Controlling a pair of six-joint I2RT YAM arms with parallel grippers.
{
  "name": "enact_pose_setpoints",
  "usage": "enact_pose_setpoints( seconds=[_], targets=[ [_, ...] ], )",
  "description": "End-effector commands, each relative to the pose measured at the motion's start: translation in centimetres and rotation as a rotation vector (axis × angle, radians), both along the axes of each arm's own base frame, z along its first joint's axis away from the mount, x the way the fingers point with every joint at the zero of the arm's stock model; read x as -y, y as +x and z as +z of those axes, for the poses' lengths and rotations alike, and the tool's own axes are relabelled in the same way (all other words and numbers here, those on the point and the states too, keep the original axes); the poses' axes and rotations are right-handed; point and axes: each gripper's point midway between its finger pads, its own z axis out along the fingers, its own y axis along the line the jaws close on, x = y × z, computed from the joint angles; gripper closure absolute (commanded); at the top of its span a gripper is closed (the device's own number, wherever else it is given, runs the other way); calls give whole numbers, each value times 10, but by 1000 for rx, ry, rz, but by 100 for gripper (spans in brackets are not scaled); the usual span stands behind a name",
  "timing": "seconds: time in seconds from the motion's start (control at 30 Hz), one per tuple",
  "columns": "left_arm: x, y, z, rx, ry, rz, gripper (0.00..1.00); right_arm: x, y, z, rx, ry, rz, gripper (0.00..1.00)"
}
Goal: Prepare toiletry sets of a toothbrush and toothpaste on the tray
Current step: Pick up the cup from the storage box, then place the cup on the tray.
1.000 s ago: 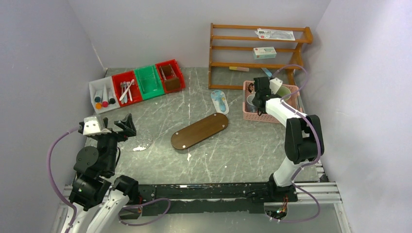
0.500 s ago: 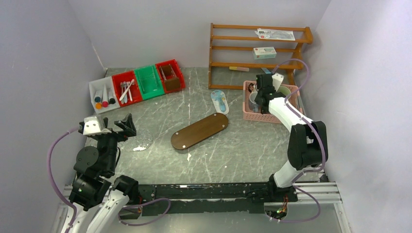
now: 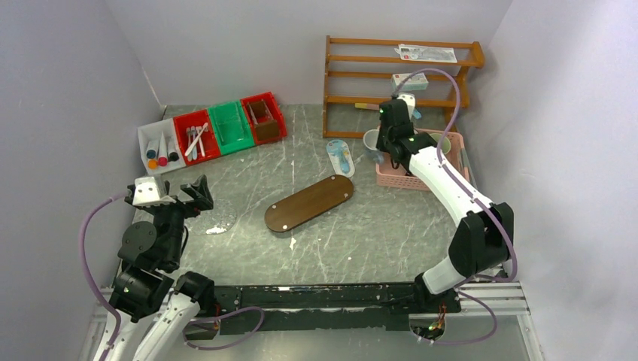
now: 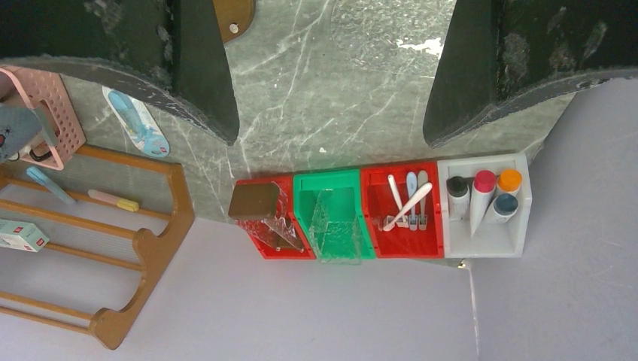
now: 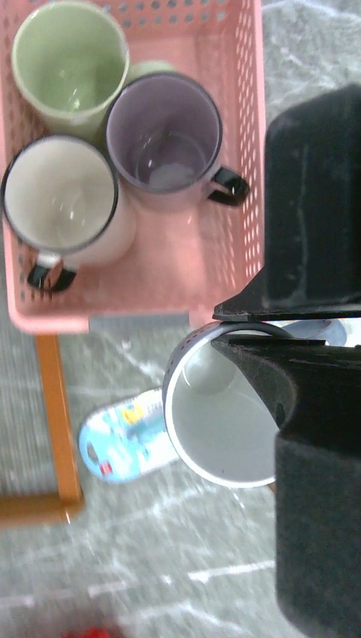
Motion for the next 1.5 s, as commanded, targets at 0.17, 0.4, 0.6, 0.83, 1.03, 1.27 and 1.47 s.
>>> enact_pose_setpoints(
  seconds=[0.17, 0.4, 0.6, 0.83, 1.03, 1.27, 1.47],
  targets=[
    [2, 4, -2, -4, 9, -4, 3, -83, -26, 10, -17, 51, 227, 100],
    [3, 5, -3, -10, 12, -4, 3, -101, -48, -12, -75, 62, 281, 100],
    [2, 6, -4, -16, 15, 2, 3, -109, -64, -35, -125, 65, 303, 100],
    [2, 6, -4, -17, 16, 1, 3, -114, -68, -48, -134, 55, 312, 100],
    [2, 6, -4, -15, 14, 0, 3, -117, -61, -50, -99, 35, 325, 100],
    [3, 6, -3, -13, 14, -4, 3, -117, -58, -57, -85, 7, 354, 100],
    [3, 6, -3, -12, 13, -4, 3, -119, -55, -62, -72, -7, 376, 100]
  ],
)
